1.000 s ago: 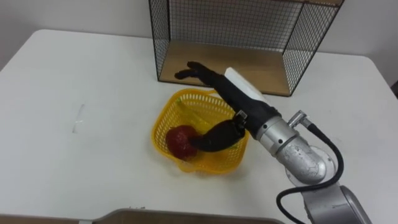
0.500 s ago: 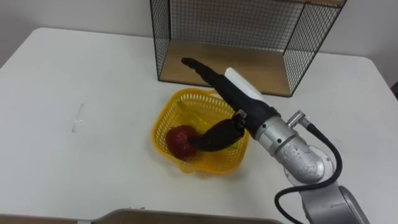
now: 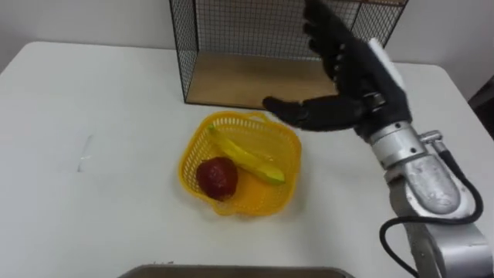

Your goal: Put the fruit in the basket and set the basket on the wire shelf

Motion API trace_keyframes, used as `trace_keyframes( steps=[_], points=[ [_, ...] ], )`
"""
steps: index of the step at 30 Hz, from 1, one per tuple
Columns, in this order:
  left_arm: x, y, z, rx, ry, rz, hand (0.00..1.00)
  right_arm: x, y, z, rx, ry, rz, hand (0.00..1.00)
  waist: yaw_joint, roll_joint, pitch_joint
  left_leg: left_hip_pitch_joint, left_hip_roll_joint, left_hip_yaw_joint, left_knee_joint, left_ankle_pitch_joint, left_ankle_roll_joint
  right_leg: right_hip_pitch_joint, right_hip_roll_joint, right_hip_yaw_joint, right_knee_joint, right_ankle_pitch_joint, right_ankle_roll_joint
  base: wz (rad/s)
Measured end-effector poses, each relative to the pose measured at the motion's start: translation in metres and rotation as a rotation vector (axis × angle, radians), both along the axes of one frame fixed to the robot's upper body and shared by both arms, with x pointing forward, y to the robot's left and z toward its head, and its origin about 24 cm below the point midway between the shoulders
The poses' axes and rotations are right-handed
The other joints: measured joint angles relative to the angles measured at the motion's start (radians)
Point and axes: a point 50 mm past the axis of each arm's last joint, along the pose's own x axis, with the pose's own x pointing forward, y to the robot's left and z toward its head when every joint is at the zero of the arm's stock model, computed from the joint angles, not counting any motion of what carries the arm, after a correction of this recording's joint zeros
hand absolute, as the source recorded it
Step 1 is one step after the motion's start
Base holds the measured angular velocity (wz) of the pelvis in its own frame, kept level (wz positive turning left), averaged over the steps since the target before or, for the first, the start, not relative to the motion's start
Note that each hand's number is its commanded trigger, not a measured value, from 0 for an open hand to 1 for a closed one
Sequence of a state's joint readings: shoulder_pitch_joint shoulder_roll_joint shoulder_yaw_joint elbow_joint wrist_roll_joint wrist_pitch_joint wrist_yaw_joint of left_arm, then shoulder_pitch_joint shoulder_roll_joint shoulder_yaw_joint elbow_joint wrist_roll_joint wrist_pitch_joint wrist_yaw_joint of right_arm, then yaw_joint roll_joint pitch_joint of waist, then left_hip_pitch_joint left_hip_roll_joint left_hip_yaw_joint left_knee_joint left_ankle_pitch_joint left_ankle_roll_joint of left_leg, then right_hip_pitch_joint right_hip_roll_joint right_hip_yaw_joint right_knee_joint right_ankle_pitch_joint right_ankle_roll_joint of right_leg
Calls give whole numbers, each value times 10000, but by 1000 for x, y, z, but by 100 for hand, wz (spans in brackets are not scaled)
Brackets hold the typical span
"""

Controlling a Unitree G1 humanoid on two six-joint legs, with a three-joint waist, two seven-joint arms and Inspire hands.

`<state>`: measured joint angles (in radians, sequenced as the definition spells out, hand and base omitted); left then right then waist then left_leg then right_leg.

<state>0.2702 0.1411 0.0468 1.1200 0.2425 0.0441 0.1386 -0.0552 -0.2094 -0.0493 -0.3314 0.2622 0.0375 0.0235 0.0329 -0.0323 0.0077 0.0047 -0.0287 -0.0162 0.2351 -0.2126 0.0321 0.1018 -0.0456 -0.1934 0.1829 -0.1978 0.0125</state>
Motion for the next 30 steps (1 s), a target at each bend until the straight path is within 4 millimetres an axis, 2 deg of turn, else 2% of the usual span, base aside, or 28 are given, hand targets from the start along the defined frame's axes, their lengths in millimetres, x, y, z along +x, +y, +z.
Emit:
trace_keyframes(
  steps=[3,5,6,8,10,12,14,15,16,17,18,19,20,21,23,24,26,30],
  points=[
    [-17,4,2,169,-245,2313,0,-5,-22,4,757,-410,-1208,0,-50,222,-39,14,-1,-1,2,-2,2,20,-9,-15,0,0,0,1],
    [-28,13,5,606,-700,4656,0,-16,-39,-6,978,-197,-2289,0,-4,376,-110,59,5,12,6,0,0,72,-11,-28,-2,0,1,0],
    [-31,15,6,747,-860,5302,0,-19,-44,-9,1024,-70,-2561,0,13,422,-121,66,5,15,5,0,0,79,-15,-40,-6,-1,1,0],
    [-41,28,11,1606,-1490,8099,0,-30,-59,-19,1297,369,-3688,0,48,528,-141,189,-9,12,-41,23,5,142,-34,-24,-8,-1,1,-2],
    [-44,42,19,2583,-2098,9692,0,-39,-72,-23,1440,494,-4665,0,188,586,-164,284,0,39,-55,25,5,187,-33,4,2,-2,2,-8],
    [-30,60,30,3681,-3121,10515,0,-47,-83,-26,1538,586,-5611,0,315,600,-145,385,1,15,-105,35,-6,231,-39,25,-16,-8,7,-4],
    [-7,86,54,5333,-4881,11026,0,-55,-90,-29,1550,681,-6505,0,446,541,-152,358,-35,-16,-112,90,-5,269,-58,3,-122,-25,1,7],
    [0,91,62,5720,-5398,11059,0,-56,-91,-30,1471,698,-6685,0,501,531,-154,344,-33,-27,-123,101,-6,247,-52,14,-124,-22,-1,0],
    [19,100,80,6464,-6609,10830,0,-60,-92,-34,1261,770,-7031,0,564,520,-144,304,-28,-39,-109,117,-9,183,-57,14,-123,-22,-2,4],
    [37,106,100,7131,-7874,10464,0,-64,-91,-39,1092,937,-7219,0,648,510,-181,247,-34,-83,-98,142,-3,151,-63,-25,-127,-22,-1,7],
    [45,108,110,7421,-8467,10291,0,-66,-90,-40,1083,1022,-7217,0,660,468,-207,244,-39,-103,-100,157,0,143,-70,-38,-124,-23,0,6],
    [60,109,130,7948,-9638,10003,0,-69,-91,-43,1019,1155,-7257,0,740,401,-177,240,-43,-105,-117,163,6,129,-73,-19,-110,-22,4,0],
    [73,109,149,8396,-10767,9735,0,-72,-91,-45,997,1222,-7324,0,799,455,-194,230,-65,-94,-122,163,8,134,-65,-3,-95,-16,11,0],
    [78,109,158,8616,-11279,9612,0,-73,-91,-46,966,1246,-7347,0,807,440,-192,232,-85,-92,-129,163,8,132,-61,9,-96,-13,10,0],
    [97,104,190,9139,-13097,9406,0,-74,-91,-47,835,1155,-7540,0,778,400,-156,190,-88,-127,-127,162,9,108,-61,-27,-92,-11,10,3],
    [100,102,196,9100,-13545,9376,0,-74,-91,-47,848,1123,-7555,0,761,386,-162,170,-93,-138,-117,162,9,131,-63,-43,-93,-10,11,7],
    [113,94,215,8776,-14787,9034,0,-75,-92,-51,877,1075,-7606,0,651,368,-109,176,-100,-166,-70,159,11,172,-66,-115,-98,-1,19,9],
    [132,74,237,7600,-16277,8330,0,-73,-90,-64,829,1634,-7390,0,532,385,-56,136,-95,-184,-74,152,10,174,-63,-203,-115,-1,20,6]
  ],
)
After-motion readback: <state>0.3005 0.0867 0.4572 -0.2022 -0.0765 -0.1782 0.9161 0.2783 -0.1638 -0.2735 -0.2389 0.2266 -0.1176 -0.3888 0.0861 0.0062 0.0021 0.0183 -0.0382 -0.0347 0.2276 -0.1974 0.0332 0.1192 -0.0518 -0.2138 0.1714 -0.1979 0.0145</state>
